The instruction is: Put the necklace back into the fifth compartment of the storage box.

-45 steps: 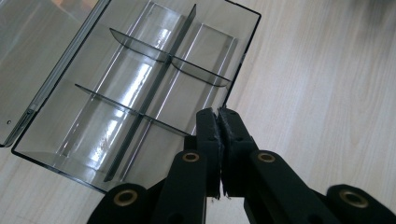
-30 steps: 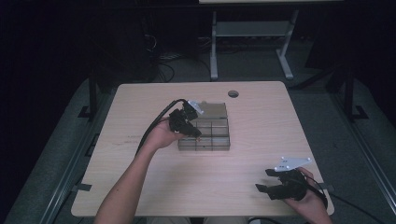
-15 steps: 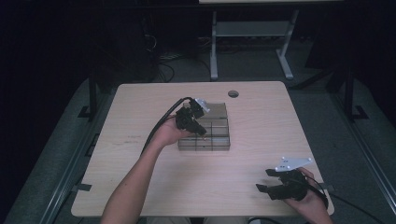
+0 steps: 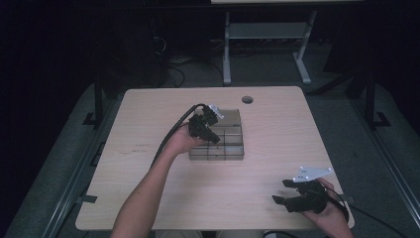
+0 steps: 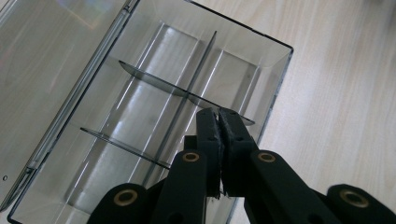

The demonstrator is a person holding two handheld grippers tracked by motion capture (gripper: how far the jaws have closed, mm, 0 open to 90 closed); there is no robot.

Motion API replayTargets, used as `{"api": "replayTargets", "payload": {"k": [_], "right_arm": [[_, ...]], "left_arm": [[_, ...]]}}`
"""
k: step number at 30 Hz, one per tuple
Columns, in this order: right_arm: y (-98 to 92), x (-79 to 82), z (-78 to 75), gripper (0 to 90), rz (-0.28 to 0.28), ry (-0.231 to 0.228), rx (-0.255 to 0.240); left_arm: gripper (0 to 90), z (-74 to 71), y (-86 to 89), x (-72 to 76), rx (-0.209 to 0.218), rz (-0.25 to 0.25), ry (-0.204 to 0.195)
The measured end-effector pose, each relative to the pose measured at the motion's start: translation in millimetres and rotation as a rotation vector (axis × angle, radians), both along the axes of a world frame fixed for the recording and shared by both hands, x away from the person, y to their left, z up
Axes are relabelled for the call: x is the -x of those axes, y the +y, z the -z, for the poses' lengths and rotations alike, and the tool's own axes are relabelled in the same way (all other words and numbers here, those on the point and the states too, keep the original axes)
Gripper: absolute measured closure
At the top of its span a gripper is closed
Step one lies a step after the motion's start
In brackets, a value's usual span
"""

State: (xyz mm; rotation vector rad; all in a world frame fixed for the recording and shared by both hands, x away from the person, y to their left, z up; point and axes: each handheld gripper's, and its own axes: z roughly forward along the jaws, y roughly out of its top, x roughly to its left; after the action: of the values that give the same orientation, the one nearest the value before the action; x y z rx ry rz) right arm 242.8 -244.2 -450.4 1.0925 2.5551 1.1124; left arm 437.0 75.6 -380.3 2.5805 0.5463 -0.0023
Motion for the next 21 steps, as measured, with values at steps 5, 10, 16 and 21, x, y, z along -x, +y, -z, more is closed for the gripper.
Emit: {"api": "replayTargets", "payload": {"k": [5, 10, 16, 21], "right_arm": [[-0.2, 0.0, 0.0, 29.3, 0.001, 0.0, 0.0], [-0.3, 0.2, 0.3, 29.3, -0.002, -0.002, 0.002], [-0.7, 0.3, 0.4, 29.3, 0.001, 0.0, 0.004], [-0.5, 0.3, 0.5, 29.3, -0.001, -0.001, 0.005]], "left_arm": [[87.6, 4.1, 0.2, -2.2, 0.004, -0.008, 0.008], [87.6, 10.7, 1.2, -3.0, 0.005, -0.018, 0.02], [87.5, 18.1, 2.2, -4.5, 0.002, -0.026, 0.037], [87.5, 22.6, 2.1, -5.4, 0.003, -0.035, 0.047]]}}
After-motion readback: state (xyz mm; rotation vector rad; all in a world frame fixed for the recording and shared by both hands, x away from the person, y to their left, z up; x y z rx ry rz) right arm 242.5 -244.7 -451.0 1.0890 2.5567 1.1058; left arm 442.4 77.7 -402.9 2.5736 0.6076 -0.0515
